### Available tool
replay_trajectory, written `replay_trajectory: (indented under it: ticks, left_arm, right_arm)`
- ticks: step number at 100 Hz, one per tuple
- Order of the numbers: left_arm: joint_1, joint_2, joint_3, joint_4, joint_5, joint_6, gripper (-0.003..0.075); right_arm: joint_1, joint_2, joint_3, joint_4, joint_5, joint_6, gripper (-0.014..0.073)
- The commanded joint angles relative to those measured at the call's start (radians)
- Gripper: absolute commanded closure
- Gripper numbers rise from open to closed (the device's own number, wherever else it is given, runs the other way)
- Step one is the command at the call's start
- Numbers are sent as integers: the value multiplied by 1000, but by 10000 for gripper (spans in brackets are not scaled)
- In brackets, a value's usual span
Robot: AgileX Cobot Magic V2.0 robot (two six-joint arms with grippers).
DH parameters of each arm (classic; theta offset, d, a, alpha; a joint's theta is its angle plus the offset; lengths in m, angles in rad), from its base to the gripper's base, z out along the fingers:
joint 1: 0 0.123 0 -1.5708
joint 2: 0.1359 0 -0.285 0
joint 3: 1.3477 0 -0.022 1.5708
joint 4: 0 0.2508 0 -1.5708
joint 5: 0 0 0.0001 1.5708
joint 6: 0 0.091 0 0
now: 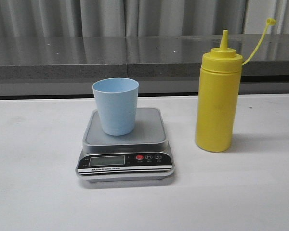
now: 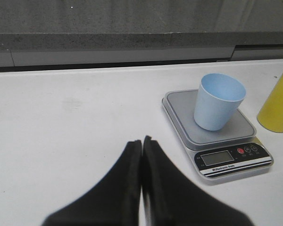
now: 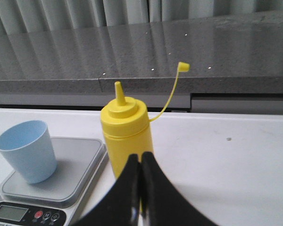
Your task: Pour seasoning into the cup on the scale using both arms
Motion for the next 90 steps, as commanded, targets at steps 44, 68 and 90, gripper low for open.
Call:
replay_trajectory:
  ticks: [44,68,90]
  left_arm:
    - [1,9,-24,-9,-78,-8,740]
    - [1,9,-24,-9,-78,-8,740]
    - [1,9,-24,-9,-78,-8,740]
  right_arm:
    - [1,-236,-27,-104,34,3,654]
    - [0,-372,37,-102,55,10,654]
    - [0,-430,56,-54,104,-22,654]
